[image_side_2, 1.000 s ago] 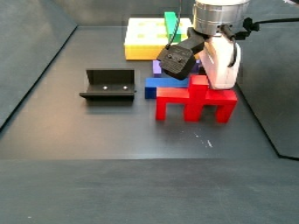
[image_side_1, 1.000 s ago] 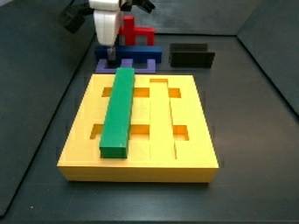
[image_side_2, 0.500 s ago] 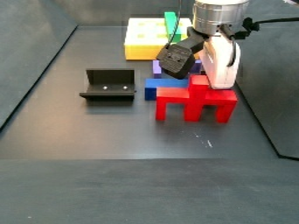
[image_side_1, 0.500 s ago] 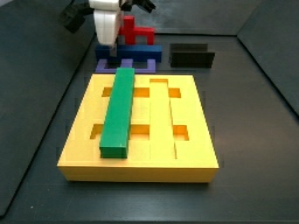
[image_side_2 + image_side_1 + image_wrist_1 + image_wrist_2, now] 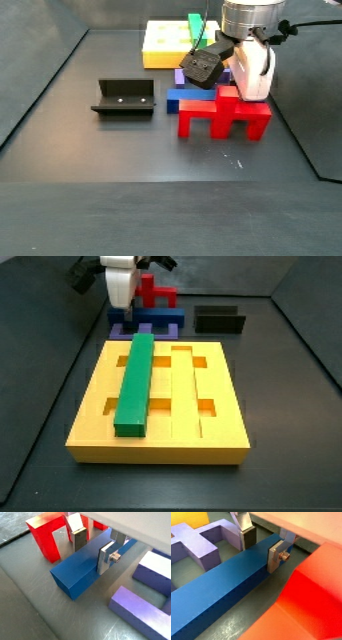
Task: Pick up the blue object. Move up. Move to above the board. Insert the blue object.
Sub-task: Pick up the blue object, then move up, then move to above the board.
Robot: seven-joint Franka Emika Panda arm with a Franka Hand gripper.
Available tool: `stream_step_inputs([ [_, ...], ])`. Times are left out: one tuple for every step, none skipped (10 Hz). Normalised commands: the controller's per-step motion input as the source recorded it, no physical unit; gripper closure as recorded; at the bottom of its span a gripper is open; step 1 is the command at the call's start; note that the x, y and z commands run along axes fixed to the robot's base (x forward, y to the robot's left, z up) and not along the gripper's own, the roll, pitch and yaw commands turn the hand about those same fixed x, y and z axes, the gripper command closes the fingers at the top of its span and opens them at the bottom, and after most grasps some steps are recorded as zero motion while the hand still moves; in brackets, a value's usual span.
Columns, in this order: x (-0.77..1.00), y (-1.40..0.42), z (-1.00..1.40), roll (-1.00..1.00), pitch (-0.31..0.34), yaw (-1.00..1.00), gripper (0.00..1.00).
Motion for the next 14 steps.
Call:
stream_step_inputs([
  [0.00,0.00,0.00,0.00,0.000,0.00,1.00],
  [0.00,0.00,0.00,0.00,0.000,0.00,1.00],
  [0.00,0.00,0.00,0.00,0.000,0.00,1.00],
  [0.00,0.00,0.00,0.00,0.000,0.00,1.00],
  [0.00,0.00,0.00,0.00,0.000,0.00,1.00],
  [0.00,0.00,0.00,0.00,0.000,0.00,1.00],
  [0.00,0.00,0.00,0.00,0.000,0.00,1.00],
  [0.00,0.00,0.00,0.00,0.000,0.00,1.00],
  [0.00,0.00,0.00,0.00,0.000,0.00,1.00],
  [0.00,0.00,0.83,0.00,0.000,0.00,1.00],
  [0.04,0.03,0.83,0.00,-0.008,0.00,1.00],
  [0.01,0.04,0.59,0.02,0.049,-0.01,1.00],
  [0.02,0.03,0.30,0.05,0.041,-0.01,1.00],
  [0.00,0.00,1.40,0.00,0.000,0.00,1.00],
])
